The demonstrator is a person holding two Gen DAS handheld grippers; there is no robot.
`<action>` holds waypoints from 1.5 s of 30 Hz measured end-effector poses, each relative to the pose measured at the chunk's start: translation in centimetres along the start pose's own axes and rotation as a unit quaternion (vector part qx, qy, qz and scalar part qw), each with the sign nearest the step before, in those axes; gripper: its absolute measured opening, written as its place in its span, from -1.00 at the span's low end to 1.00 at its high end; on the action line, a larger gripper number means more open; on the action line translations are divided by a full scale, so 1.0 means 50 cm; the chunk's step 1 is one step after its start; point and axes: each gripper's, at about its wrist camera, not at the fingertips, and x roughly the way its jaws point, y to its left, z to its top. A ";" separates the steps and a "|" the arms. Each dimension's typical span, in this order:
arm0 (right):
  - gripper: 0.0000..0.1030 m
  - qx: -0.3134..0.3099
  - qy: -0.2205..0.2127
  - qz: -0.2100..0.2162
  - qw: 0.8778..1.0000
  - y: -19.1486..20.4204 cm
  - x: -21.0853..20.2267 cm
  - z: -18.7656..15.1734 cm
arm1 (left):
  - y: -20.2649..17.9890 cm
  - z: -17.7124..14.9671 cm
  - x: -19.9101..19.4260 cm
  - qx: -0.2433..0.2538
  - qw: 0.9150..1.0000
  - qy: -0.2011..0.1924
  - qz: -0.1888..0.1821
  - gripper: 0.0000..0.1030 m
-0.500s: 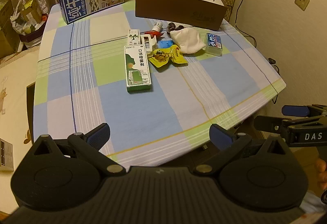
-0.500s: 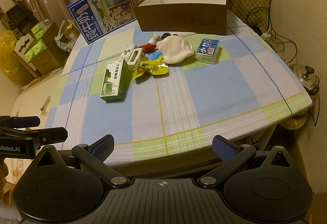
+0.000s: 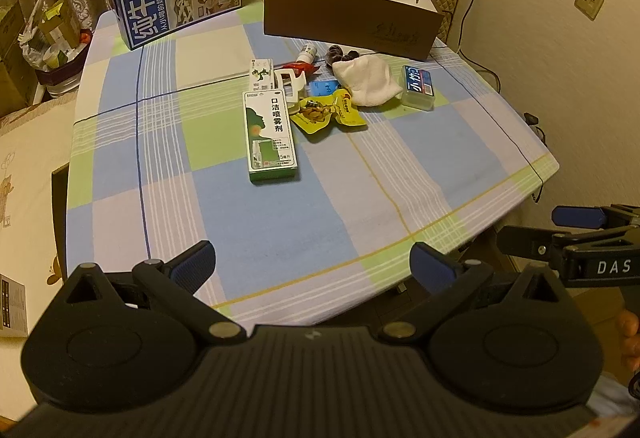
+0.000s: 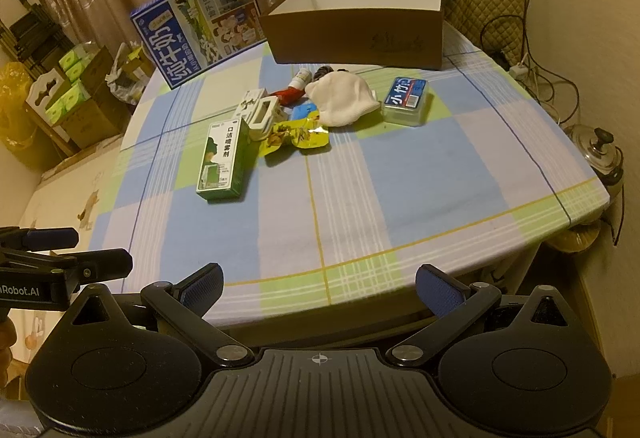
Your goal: Organize objects
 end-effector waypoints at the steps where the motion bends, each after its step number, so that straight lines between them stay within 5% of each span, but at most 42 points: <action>1: 0.95 0.001 0.000 0.000 1.000 0.000 0.000 0.000 | 0.001 -0.001 0.000 0.001 1.000 0.000 -0.001 0.98; 45: 0.95 0.013 -0.005 -0.020 1.000 0.072 0.027 0.007 | 0.078 0.026 0.021 0.021 1.000 0.001 -0.020 0.98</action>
